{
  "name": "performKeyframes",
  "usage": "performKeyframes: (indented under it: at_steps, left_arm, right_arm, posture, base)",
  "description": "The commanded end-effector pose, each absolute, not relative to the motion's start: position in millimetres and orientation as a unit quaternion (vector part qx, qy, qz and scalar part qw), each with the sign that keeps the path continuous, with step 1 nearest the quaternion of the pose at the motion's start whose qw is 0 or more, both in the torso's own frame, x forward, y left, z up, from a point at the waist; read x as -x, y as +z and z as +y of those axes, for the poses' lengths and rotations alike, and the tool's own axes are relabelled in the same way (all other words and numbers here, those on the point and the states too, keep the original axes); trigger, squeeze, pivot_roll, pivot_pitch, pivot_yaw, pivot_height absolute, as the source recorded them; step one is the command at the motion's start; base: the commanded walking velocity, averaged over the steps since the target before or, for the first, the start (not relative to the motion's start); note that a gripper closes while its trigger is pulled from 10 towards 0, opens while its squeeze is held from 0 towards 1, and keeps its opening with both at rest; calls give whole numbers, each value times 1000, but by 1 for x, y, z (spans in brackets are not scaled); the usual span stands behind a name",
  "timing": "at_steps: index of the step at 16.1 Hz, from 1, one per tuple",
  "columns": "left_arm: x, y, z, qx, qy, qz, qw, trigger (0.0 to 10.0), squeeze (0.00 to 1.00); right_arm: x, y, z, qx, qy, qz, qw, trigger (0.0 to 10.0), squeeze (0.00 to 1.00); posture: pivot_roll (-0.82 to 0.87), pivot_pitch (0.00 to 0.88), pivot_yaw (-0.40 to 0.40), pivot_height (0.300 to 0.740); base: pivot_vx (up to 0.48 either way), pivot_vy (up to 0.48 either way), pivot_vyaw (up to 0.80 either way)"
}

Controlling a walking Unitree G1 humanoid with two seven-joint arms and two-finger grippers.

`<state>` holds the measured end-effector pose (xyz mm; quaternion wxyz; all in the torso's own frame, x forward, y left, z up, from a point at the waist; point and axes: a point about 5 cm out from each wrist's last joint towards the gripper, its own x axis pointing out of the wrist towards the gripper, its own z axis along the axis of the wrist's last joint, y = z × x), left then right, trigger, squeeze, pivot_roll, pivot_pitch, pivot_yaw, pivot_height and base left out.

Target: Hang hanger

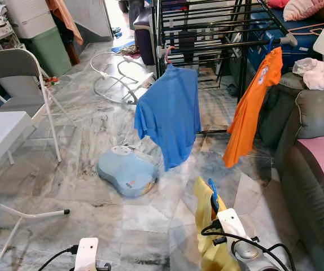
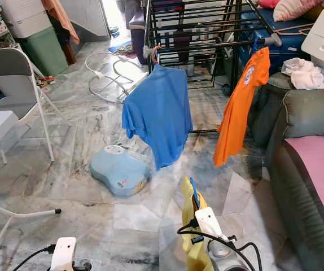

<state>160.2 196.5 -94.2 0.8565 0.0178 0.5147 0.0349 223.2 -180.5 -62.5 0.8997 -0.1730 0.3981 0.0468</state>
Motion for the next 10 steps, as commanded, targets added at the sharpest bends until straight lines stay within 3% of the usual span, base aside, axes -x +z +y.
performKeyframes:
  at_steps: [1,10]
  left_arm:
    - [-162,-92,203,-24,38,510,859,10000,0]
    - [-164,-91,205,-30,34,510,859,10000,0]
  right_arm:
    - [-230,-59,-176,168,42,388,905,10000,0]
    - [-231,-58,-176,170,41,387,905,10000,0]
  posture:
    - [-127,0,108,740]
    - [-141,0,116,740]
  base:
    - [0,0,0]
    - [0,0,0]
